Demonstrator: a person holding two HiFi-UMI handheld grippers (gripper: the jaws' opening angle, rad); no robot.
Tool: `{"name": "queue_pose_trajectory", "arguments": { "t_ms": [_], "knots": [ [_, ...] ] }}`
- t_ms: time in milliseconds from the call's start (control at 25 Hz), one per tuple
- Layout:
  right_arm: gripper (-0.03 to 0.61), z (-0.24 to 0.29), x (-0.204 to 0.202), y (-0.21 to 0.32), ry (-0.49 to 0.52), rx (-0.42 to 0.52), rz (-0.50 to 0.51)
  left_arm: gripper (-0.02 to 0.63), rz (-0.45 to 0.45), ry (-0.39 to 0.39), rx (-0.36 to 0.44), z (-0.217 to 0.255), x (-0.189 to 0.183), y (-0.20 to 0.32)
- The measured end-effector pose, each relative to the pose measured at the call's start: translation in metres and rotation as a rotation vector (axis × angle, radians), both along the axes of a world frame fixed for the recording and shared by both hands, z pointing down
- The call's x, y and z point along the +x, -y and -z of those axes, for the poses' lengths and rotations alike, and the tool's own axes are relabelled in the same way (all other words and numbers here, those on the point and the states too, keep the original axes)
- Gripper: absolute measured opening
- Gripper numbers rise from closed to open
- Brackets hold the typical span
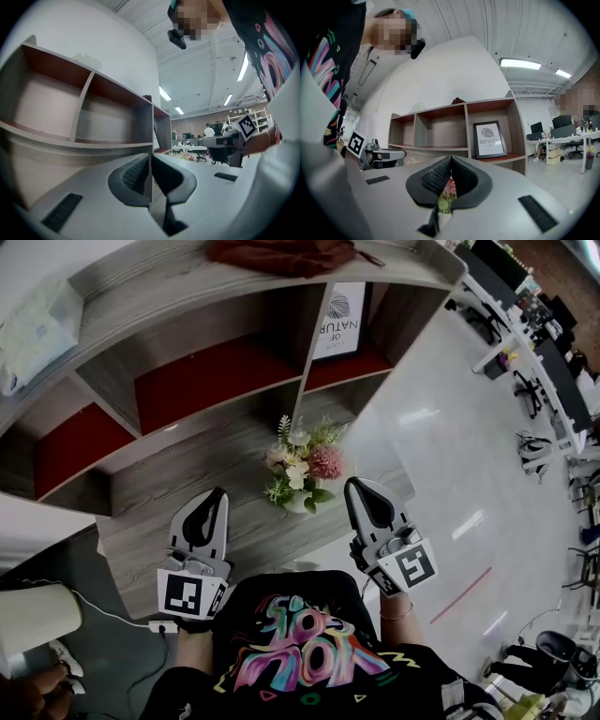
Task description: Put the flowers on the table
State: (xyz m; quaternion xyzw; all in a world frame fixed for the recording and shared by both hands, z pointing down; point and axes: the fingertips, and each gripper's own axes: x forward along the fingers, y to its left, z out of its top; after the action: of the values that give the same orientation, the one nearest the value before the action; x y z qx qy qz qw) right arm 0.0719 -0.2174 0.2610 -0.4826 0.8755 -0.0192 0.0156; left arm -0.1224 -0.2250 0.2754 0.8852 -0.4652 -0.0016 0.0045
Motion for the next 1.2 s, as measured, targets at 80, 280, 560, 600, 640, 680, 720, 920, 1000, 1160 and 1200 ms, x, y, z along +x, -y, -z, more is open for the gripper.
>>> {"name": "queue_pose_trajectory", "arguments": {
  "t_ms": [80, 280, 560, 600, 640, 680, 720, 920, 1000, 1160, 1200],
  "knots": [
    [0.015, 0.0, 0.0, 0.003, 0.009, -0.003, -0.006, 0.035, -0.003, -0.001, -0.008, -0.003, 0.001, 0.002],
    [0.015, -0.003, 0.003, 0.01, 0.013, -0.02, -0.012, 0.035, -0.011, -0.007, -0.023, -0.007, 0.003, 0.01],
    [0.015, -0.003, 0.003, 0.016, 0.015, -0.02, -0.014, 0.035, -0.023, -0.006, -0.028, -0.01, 0.005, 0.017],
    [0.015, -0.003, 0.003, 0.016, 0.015, -0.023, -0.013, 0.035, -0.025, -0.007, -0.03, -0.01, 0.005, 0.017],
    [0.014, -0.003, 0.002, 0.017, 0.014, -0.024, -0.012, 0.035, -0.026, -0.006, -0.031, -0.01, 0.005, 0.017],
    [0.014, -0.002, 0.001, 0.017, 0.013, -0.024, -0.011, 0.035, -0.028, -0.006, -0.031, -0.009, 0.005, 0.017],
    [0.014, 0.0, 0.0, 0.017, 0.015, -0.019, -0.012, 0.035, -0.029, -0.005, -0.03, -0.008, 0.005, 0.017],
    [0.014, 0.013, -0.005, 0.018, 0.02, 0.023, -0.021, 0.035, -0.033, -0.008, -0.029, -0.007, 0.006, 0.017],
    [0.014, 0.011, -0.004, 0.017, 0.013, 0.021, -0.017, 0.035, -0.032, -0.007, -0.032, -0.008, 0.006, 0.016],
    [0.014, 0.002, -0.002, 0.011, -0.056, 0.022, -0.008, 0.035, -0.032, -0.005, -0.034, -0.009, 0.007, 0.014],
    [0.014, 0.003, -0.003, 0.011, -0.065, 0.031, -0.011, 0.035, -0.032, -0.006, -0.033, -0.009, 0.007, 0.014]
  ]
}}
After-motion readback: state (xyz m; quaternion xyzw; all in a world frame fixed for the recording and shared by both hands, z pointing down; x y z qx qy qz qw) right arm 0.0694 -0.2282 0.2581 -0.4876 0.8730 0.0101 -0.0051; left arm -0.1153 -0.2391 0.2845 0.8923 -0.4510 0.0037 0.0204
